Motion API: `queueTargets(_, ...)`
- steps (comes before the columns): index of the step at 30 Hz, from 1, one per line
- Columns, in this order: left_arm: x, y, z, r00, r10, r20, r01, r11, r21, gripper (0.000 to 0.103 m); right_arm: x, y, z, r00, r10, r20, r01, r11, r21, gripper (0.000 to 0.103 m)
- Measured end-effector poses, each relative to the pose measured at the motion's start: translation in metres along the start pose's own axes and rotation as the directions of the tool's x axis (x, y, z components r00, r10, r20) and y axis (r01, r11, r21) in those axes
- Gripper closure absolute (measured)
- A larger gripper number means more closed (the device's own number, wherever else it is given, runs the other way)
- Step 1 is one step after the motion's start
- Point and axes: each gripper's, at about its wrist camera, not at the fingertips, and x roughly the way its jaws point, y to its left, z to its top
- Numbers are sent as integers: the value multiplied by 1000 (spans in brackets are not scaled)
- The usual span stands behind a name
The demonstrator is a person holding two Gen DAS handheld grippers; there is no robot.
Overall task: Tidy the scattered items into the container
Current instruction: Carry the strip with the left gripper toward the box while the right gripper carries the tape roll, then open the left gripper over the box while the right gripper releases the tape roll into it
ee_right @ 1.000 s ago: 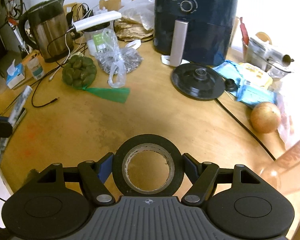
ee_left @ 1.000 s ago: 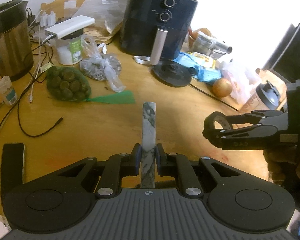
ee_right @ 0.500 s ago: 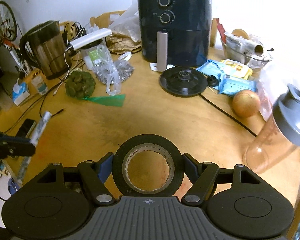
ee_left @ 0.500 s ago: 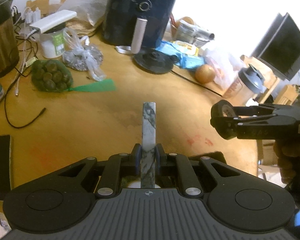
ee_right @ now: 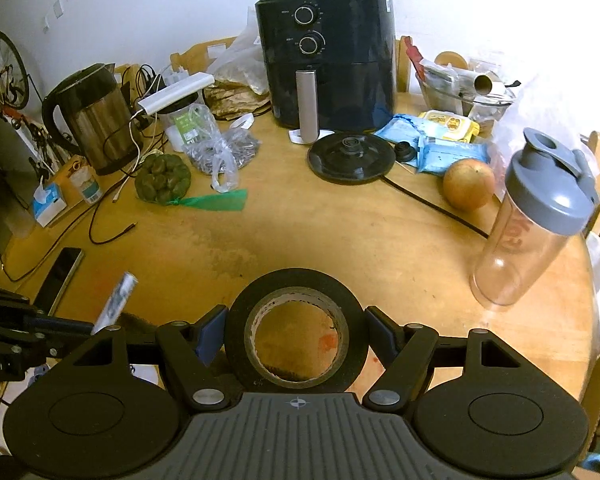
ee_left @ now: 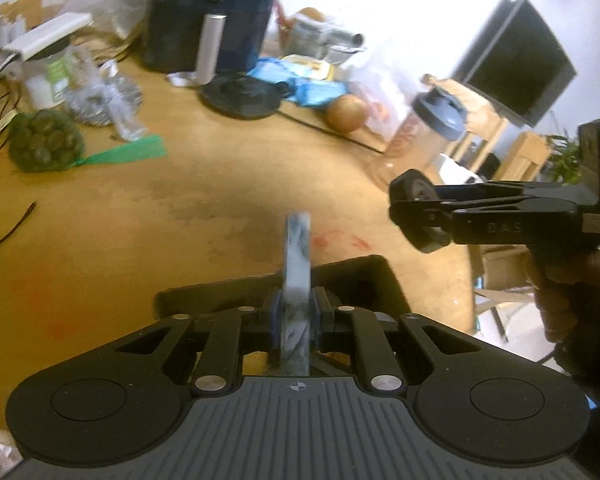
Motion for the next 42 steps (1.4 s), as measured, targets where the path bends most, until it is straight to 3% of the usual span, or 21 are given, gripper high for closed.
queueTargets(2, 0, -3, -1, 1000, -9, -3, 9, 1000, 12, 75, -4, -1, -4, 1000, -6, 3, 6, 1000, 14, 28)
queueTargets(4, -1, -6, -2, 1000, 0, 2, 0, 1000, 19, 51, -7, -3, -7, 1000, -6, 5, 6, 1000, 24, 28)
queueTargets(8, -7, -9, -6, 998, 63, 27, -64, 997, 38, 34, -12, -7, -12, 1000, -11, 7, 11, 999, 42, 28)
queueTargets(17, -17, -1, -8, 975, 209, 76, -208, 978, -24, 29, -15, -4, -23, 1000, 11, -3, -11, 998, 57, 28)
queueTargets(20, -20, 3, -8, 967, 238, 93, -234, 971, -50, 15, -14, 3, -26, 999, 31, -8, -30, 998, 48, 28)
queueTargets(22, -22, 4, -9, 959, 260, 110, -255, 965, -62, 0, -13, 9, -28, 999, 49, -13, -49, 998, 40, 28)
queueTargets(36, -34, 7, -16, 929, 349, 123, -343, 937, -67, 0, 2, 64, -32, 976, 208, -71, -213, 974, -72, 27)
queueTargets(37, -35, 8, -16, 925, 361, 121, -356, 932, -64, 0, 3, 68, -32, 976, 206, -72, -212, 973, -88, 24)
queueTargets(39, -35, 8, -16, 915, 386, 115, -383, 922, -51, 0, 2, 71, -33, 976, 207, -64, -213, 972, -101, 6)
queueTargets(42, -36, 8, -16, 905, 411, 113, -409, 912, -39, 0, 3, 70, -35, 977, 199, -70, -206, 973, -104, 5)
